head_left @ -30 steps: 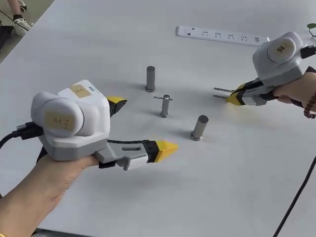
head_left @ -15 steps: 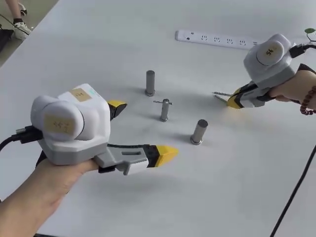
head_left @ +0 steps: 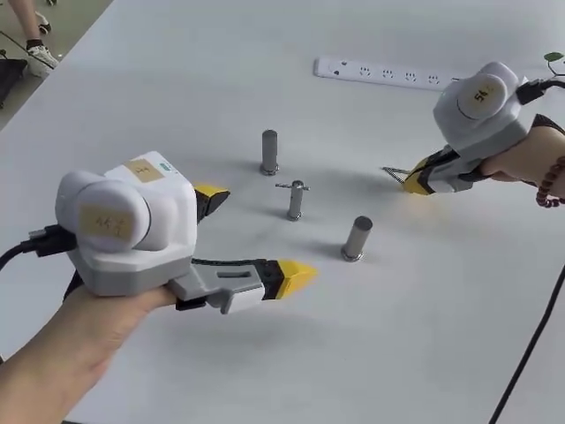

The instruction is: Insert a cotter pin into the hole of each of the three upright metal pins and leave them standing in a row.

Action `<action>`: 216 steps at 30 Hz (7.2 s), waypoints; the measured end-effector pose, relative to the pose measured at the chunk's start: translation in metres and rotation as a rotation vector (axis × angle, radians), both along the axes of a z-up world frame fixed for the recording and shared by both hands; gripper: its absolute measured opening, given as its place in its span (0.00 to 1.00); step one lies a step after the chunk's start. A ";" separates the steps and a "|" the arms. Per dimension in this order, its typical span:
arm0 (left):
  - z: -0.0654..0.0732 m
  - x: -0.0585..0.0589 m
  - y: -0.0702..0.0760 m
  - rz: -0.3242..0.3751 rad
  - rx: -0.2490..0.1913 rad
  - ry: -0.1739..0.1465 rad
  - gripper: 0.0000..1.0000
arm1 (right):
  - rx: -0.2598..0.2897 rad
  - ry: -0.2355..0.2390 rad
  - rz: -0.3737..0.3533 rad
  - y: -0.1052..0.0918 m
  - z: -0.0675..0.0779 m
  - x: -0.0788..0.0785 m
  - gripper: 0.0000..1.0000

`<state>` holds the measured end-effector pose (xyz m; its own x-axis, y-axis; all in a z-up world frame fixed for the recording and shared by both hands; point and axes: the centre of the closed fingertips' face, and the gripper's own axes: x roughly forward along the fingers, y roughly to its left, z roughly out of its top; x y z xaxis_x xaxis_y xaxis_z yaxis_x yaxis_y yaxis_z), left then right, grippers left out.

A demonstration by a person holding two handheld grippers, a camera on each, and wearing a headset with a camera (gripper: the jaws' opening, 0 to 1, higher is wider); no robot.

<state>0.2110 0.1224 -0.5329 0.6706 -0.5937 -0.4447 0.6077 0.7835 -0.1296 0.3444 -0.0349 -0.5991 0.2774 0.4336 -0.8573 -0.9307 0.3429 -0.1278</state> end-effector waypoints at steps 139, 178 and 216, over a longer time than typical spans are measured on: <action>0.020 -0.064 -0.081 -0.494 -0.066 -0.005 0.00 | 0.291 0.218 0.507 0.069 0.060 -0.200 0.03; 0.018 -0.044 -0.070 -0.335 -0.075 -0.066 0.17 | 0.100 0.115 0.496 0.044 0.043 -0.182 0.00; -0.026 0.017 -0.084 -0.108 0.022 -0.066 0.25 | -0.152 0.038 0.332 0.005 0.033 -0.119 0.00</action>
